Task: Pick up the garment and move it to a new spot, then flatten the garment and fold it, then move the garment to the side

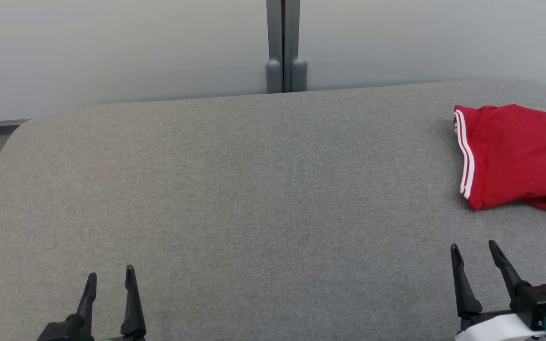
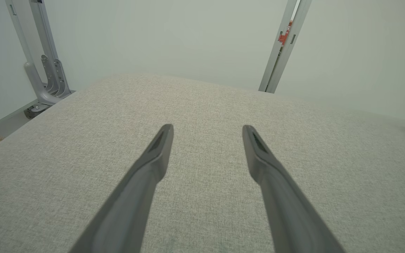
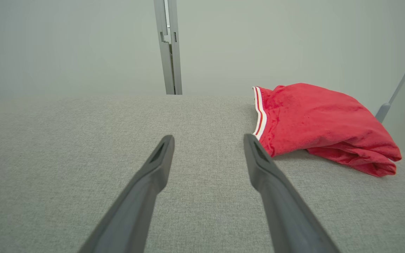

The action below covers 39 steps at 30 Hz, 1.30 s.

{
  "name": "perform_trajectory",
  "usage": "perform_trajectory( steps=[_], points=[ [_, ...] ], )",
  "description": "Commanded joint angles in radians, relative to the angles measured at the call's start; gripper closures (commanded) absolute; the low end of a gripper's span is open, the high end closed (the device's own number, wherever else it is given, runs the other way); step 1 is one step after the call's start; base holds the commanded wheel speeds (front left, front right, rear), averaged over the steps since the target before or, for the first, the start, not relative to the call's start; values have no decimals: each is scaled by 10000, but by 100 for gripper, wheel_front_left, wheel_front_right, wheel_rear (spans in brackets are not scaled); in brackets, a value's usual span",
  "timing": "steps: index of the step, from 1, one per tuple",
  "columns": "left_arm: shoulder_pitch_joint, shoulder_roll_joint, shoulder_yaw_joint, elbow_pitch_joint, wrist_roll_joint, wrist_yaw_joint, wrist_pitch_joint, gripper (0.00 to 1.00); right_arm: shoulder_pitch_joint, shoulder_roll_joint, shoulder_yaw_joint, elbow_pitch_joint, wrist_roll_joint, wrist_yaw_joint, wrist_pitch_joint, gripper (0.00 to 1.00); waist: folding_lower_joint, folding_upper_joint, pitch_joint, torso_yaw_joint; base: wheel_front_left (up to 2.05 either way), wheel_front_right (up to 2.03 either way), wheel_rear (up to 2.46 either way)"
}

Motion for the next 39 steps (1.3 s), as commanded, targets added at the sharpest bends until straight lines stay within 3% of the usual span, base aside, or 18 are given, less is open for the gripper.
perform_trajectory(
  steps=[1, 2, 39],
  points=[
    [48, 21, -5, -39, -65, 32, 3, 0, -64, -29, -46, -18, 31, -17, -36, 0, 0, 0, -6, 63, 0, 0, 0],
    [-1, -8, -31, 22, -84, -2, 0, 100, 4, 3, -27, 30, 7, 2, 0, 100, 0, 0, -3, 43, 0, 0, 0],
    [-1046, -3, 444, 439, -5630, -373, 1582, 100, -1099, 40, -92, 731, 6565, -2, 1464, 100, 0, 0, -6, -57, 0, 0, 0]
  ],
)
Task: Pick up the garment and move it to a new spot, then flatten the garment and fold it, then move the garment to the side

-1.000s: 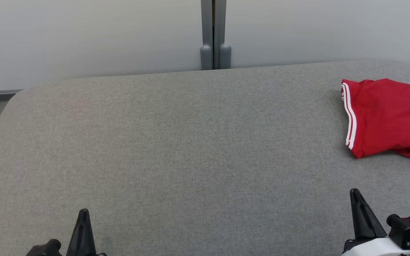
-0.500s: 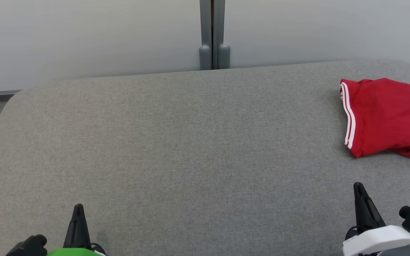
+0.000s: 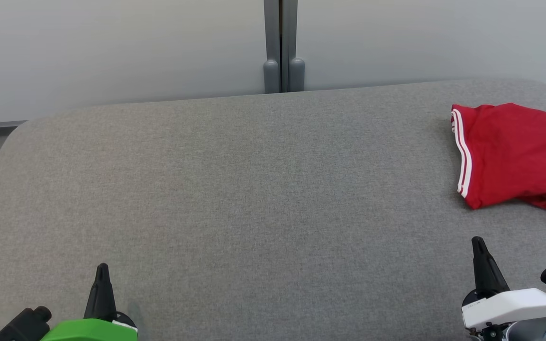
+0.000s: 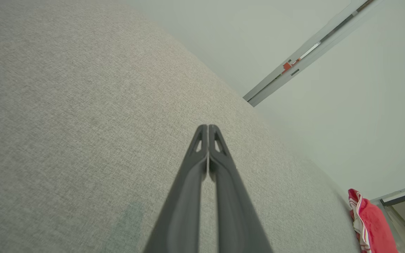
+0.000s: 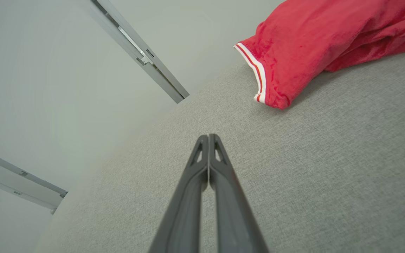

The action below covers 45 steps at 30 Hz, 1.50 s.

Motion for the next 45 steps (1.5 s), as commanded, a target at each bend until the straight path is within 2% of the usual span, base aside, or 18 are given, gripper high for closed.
perform_trajectory(
  steps=[1, 24, 45],
  points=[
    [-325, 42, 85, -84, -354, -65, 80, 100, -295, -41, -35, -60, 423, -4, 76, 100, 0, 0, 0, -4, 0, 0, 0],
    [-817, 54, 311, 38, -2942, -239, 825, 100, -819, 3, -122, 218, 3437, -7, 800, 100, 0, 0, -2, -68, 0, 0, 0],
    [-1179, 63, 472, 144, -4868, -371, 1369, 100, -1215, 48, -204, 429, 5655, -9, 1360, 100, 0, 0, -4, -127, 0, 0, 0]
  ],
)
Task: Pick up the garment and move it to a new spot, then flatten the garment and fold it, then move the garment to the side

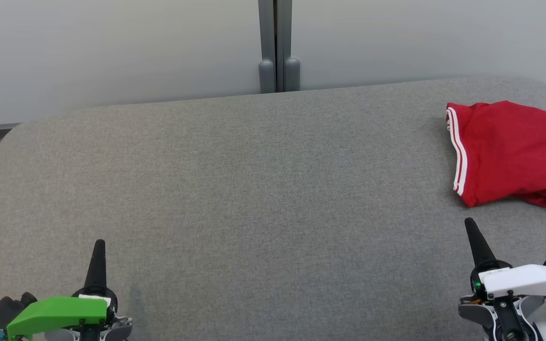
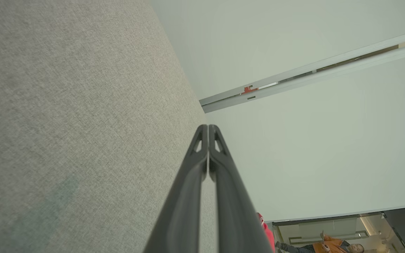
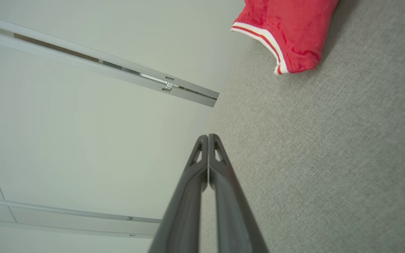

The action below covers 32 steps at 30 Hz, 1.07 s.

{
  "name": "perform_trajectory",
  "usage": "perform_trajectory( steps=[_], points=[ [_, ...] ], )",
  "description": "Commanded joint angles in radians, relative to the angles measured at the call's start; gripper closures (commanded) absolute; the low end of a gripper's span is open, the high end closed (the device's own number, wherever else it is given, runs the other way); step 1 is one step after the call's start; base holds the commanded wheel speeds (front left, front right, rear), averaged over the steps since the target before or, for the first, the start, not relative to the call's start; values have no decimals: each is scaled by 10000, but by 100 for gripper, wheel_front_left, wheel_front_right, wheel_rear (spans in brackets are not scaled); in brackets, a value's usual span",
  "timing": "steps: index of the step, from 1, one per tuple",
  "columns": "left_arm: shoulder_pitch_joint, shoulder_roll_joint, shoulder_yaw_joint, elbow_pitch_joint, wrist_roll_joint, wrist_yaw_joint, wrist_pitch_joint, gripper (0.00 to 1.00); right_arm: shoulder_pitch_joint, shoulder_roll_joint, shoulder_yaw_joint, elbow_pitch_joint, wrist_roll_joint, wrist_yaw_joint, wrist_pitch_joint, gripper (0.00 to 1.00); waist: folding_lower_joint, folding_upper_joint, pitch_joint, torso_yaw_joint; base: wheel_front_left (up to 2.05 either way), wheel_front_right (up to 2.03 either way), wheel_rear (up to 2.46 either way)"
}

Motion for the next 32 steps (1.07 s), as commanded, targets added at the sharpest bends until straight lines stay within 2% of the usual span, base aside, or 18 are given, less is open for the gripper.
perform_trajectory(
  steps=[1, 32],
  points=[
    [-268, 58, 45, -36, -257, -68, 56, 100, -239, -3, -36, -27, 267, -5, 79, 100, 0, 0, 0, -3, 0, 0, 0],
    [-680, 69, 251, 92, -2531, -214, 717, 100, -662, 55, -146, 238, 2869, -3, 750, 100, 0, 0, -3, -90, 0, 0, 0]
  ],
)
